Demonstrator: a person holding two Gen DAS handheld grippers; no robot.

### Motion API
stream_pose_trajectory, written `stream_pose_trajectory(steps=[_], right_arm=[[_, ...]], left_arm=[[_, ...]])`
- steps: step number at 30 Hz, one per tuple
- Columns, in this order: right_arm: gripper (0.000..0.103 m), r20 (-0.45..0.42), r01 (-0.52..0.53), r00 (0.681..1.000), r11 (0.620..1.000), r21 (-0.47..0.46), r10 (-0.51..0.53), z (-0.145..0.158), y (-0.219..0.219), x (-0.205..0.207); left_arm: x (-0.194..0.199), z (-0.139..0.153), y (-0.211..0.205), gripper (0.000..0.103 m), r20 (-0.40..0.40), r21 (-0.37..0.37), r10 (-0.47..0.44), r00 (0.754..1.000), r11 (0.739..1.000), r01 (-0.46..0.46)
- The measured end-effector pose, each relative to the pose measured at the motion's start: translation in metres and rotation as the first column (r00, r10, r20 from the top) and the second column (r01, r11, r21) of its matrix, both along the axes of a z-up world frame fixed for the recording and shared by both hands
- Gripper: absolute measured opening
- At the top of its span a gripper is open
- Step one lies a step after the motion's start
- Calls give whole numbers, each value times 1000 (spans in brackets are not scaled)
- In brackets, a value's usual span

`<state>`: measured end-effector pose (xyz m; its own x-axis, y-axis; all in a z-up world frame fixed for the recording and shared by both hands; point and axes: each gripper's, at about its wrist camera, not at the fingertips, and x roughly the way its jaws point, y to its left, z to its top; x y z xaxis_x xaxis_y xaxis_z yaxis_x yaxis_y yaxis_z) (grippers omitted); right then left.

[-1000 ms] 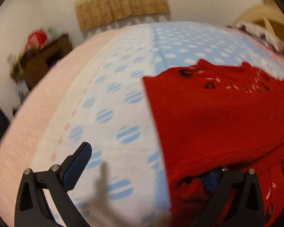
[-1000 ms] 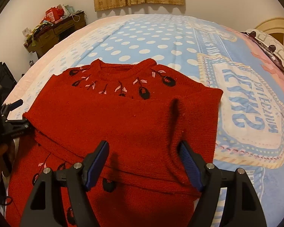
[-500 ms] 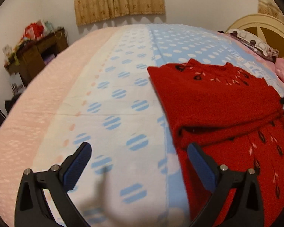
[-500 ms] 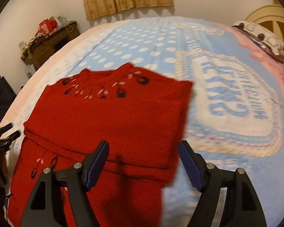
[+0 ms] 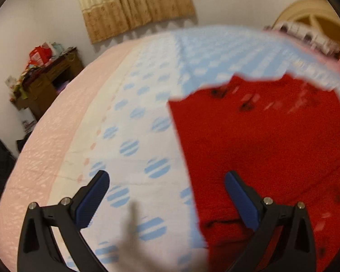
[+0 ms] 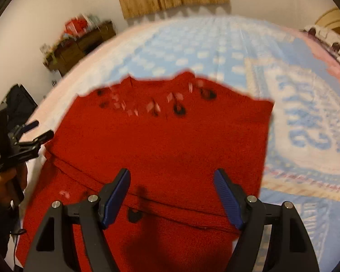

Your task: Fold small clothes

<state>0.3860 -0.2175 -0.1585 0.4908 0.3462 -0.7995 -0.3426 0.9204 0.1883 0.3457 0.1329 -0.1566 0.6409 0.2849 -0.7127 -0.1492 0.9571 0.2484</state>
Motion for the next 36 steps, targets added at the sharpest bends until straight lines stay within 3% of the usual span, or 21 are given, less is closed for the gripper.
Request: stream_pose_trajectory(steps=[4, 7, 10, 14, 17, 25, 36], right_arm=[[76, -1, 27, 1000, 999, 39, -27, -2, -11, -5], [76, 13, 38, 999, 999, 31, -38, 1, -17, -13], [77, -7, 32, 999, 999, 0, -32, -11, -18, -9], [77, 13, 55, 998, 998, 6, -55, 0, -16, -19], [77, 27, 46, 999, 999, 2, -46, 6, -13, -37], [77, 98, 36, 994, 999, 39, -39, 33, -18, -101], [77, 112, 28, 993, 998, 59, -34, 37, -20, -163]], left_arm=[[-8, -2, 23, 103, 12, -157, 7, 1000, 988, -5], [-9, -6, 28, 103, 14, -208, 8, 1000, 978, -5], [-11, -5, 23, 103, 12, -209, 9, 1000, 978, -7], [-25, 2, 15, 103, 8, -224, -8, 1000, 975, 10], [-46, 10, 6, 103, 18, -226, -25, 1000, 974, 29], [-107, 56, -13, 103, 143, -211, -61, 988, 973, 90], [-152, 65, -35, 103, 164, -210, -110, 980, 967, 144]])
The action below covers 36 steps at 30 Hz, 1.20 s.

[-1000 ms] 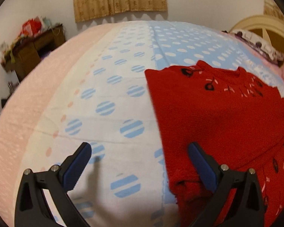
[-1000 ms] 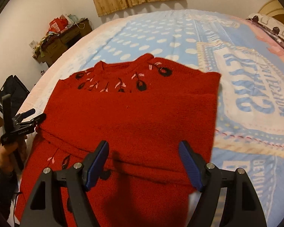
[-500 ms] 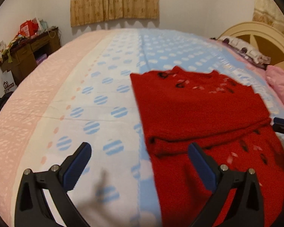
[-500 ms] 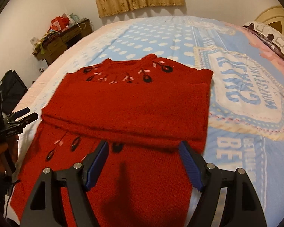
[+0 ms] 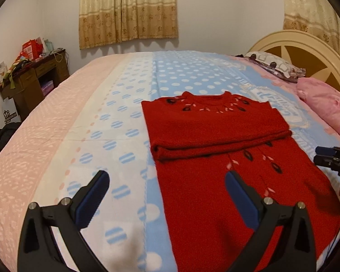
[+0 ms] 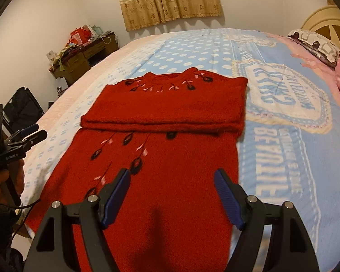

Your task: Fold small clothes

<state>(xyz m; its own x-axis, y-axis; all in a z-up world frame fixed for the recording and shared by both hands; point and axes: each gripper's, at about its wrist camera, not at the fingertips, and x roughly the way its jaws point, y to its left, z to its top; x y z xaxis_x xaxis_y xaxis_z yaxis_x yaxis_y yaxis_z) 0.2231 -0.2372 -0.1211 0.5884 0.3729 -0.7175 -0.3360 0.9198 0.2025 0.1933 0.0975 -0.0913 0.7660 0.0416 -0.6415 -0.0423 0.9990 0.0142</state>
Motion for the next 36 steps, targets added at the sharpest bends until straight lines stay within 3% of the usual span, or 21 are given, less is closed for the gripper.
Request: stream_pose_trajectory(steps=[6, 20, 23, 28, 36], right_arm=[[77, 17, -4, 1000, 1000, 2, 4, -1, -1, -28], [77, 31, 8, 999, 1000, 21, -8, -5, -12, -90], [77, 42, 6, 999, 1000, 14, -6, -1, -13, -105], [77, 58, -11, 998, 1000, -11, 12, 6, -12, -129], [77, 52, -12, 999, 997, -75, 16, 3, -21, -162]], left_arm=[[-40, 2, -4, 103, 9, -23, -30, 1000, 999, 30], [-148, 22, 19, 103, 93, 49, -11, 996, 999, 7], [-168, 19, 26, 103, 78, 29, -17, 997, 999, 14], [-177, -3, 11, 103, 34, 36, -65, 997, 997, 64], [-160, -42, -19, 103, -56, 42, -158, 986, 986, 161]])
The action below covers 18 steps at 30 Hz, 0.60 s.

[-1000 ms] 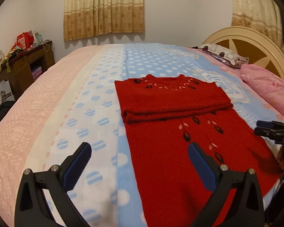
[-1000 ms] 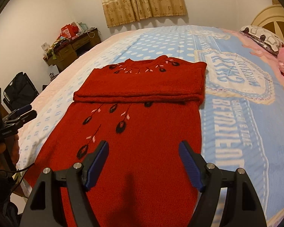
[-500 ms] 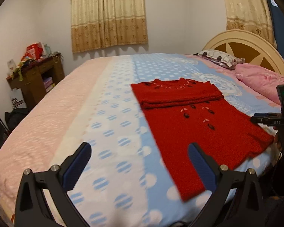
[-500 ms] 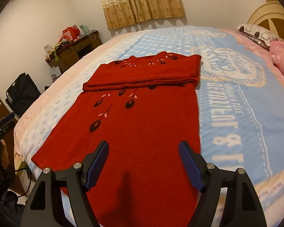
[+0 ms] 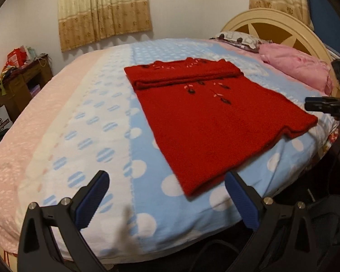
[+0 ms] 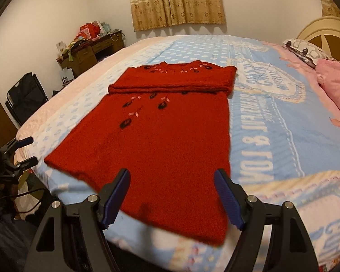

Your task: Fold small clothes

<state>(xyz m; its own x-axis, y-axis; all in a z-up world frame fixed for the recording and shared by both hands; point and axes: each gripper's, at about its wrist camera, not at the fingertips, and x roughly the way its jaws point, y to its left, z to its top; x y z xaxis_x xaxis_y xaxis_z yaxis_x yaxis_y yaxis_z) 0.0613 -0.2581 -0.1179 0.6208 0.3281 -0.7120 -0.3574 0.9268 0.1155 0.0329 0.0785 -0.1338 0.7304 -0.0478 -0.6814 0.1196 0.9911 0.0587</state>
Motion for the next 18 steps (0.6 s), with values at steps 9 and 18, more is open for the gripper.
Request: stream_pose_trajectory(steps=[9, 18], right_arm=[[77, -40, 85, 995, 996, -37, -86, -19, -35, -25], [56, -45, 69, 997, 998, 13, -68, -27, -36, -26]], left_arm=[[10, -21, -5, 89, -73, -47, -53, 996, 998, 50], [13, -22, -10, 74, -92, -112, -105, 990, 989, 95]])
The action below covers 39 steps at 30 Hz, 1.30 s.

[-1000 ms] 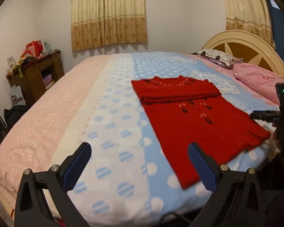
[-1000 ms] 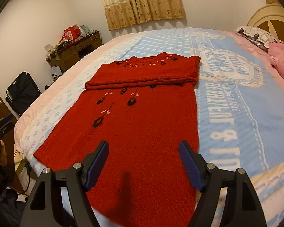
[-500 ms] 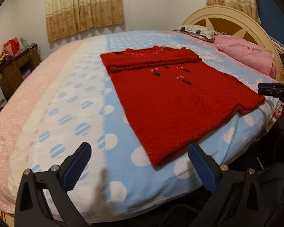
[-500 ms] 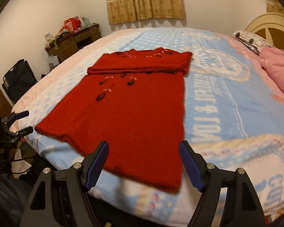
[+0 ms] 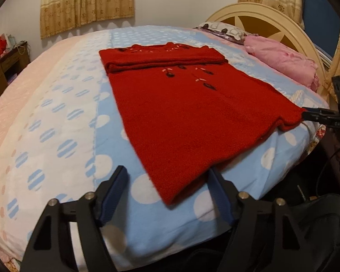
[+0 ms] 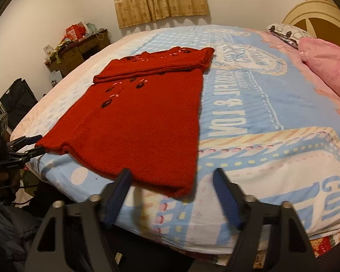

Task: Fold small clothes
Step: 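Close both tools on the red sweater hem, then lift the hem with both tools and fold it toward the collar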

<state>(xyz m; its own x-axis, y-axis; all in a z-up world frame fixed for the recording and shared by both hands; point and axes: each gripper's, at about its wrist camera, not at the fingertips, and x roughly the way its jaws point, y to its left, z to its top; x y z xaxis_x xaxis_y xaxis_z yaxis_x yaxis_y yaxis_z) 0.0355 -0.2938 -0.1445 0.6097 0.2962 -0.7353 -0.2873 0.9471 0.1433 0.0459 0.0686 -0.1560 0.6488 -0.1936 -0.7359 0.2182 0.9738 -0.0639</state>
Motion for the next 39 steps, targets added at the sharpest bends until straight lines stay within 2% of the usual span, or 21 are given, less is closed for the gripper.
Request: stream_pose_trajectory(steps=[1, 3, 5, 7, 9, 12, 19, 23, 27, 31, 39], right_arm=[[50, 0, -11, 1000, 1000, -7, 11, -1, 2, -1], [40, 6, -22, 1000, 1000, -18, 22, -1, 6, -2], [29, 13, -29, 999, 999, -15, 29, 1, 6, -4], [23, 28, -18, 999, 1000, 0, 18, 3, 3, -5], [14, 40, -13, 999, 1000, 11, 12, 5, 0, -5], [10, 75, -4, 997, 1000, 30, 2, 10, -3, -7], [9, 139, 0, 990, 997, 72, -10, 29, -5, -6], [9, 153, 0, 988, 995, 98, -15, 38, -6, 4], [9, 176, -4, 984, 993, 116, -16, 51, -5, 22], [9, 192, -4, 981, 990, 142, -24, 67, -5, 53], [9, 199, -12, 980, 990, 139, -16, 91, 3, 113]], left_arm=[[1, 0, 1, 72, 2, -9, 3, 1000, 1000, -3], [4, 1, 2, 62, 0, -19, 3, 1000, 1000, -3], [4, 3, 2, 40, -1, -30, -11, 1000, 999, 11], [3, 5, 0, 22, 0, -28, -36, 999, 999, 36], [1, 8, -2, 16, 13, -19, -38, 999, 999, 38], [3, 13, 2, 14, 22, -44, -35, 999, 998, 36], [9, 37, 16, 14, 79, -137, -18, 997, 990, 29], [20, 51, 15, 14, 112, -137, -20, 993, 990, 35], [40, 66, 16, 14, 146, -133, -16, 989, 991, 35], [67, 80, 23, 14, 150, -175, -10, 989, 984, 36], [115, 99, 23, 13, 169, -139, -25, 985, 989, 49]])
